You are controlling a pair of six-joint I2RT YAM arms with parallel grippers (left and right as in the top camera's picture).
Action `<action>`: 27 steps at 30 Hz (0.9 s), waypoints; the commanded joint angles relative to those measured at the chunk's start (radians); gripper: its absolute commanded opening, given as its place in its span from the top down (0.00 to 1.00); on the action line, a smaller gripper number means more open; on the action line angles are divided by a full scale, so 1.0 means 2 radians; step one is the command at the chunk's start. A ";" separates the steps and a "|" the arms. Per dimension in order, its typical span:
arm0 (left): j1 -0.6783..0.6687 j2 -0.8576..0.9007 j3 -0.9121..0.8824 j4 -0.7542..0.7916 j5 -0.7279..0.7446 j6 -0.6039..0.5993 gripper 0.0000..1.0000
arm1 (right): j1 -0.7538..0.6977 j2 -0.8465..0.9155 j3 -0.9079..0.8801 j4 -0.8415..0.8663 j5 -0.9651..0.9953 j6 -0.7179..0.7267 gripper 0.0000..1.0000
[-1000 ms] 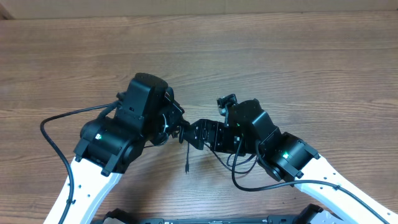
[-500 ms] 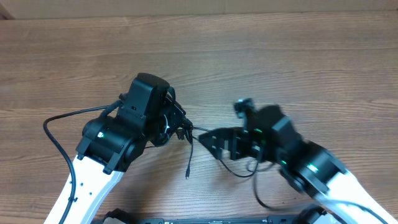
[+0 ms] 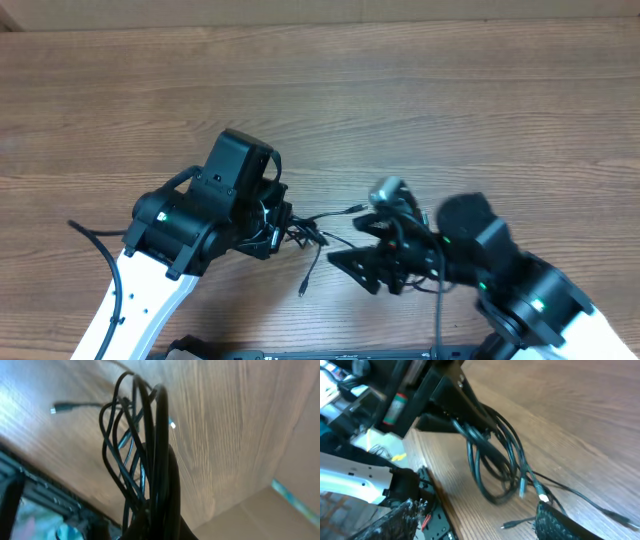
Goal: Untangle cables
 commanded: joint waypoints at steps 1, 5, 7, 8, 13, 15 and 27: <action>-0.003 0.001 0.005 -0.006 0.031 -0.059 0.95 | 0.003 0.042 0.007 0.025 -0.078 -0.040 0.29; -0.003 0.001 0.005 -0.013 0.031 -0.059 0.96 | 0.002 0.076 0.007 0.037 -0.088 -0.053 0.37; -0.003 0.001 0.005 -0.014 0.030 -0.059 0.96 | 0.002 0.084 0.007 0.037 -0.095 -0.053 0.41; -0.003 0.001 0.005 -0.014 0.029 -0.059 0.95 | 0.002 0.085 0.007 0.037 -0.102 -0.053 0.42; -0.003 0.001 0.005 -0.013 0.026 -0.059 0.96 | 0.002 0.084 0.007 0.049 -0.134 -0.053 0.43; -0.003 0.001 0.005 -0.013 0.027 -0.059 0.96 | 0.003 0.084 0.007 0.058 -0.134 -0.053 0.43; -0.003 0.001 0.005 -0.014 0.031 -0.042 0.96 | 0.005 0.085 0.007 0.097 -0.114 -0.079 0.41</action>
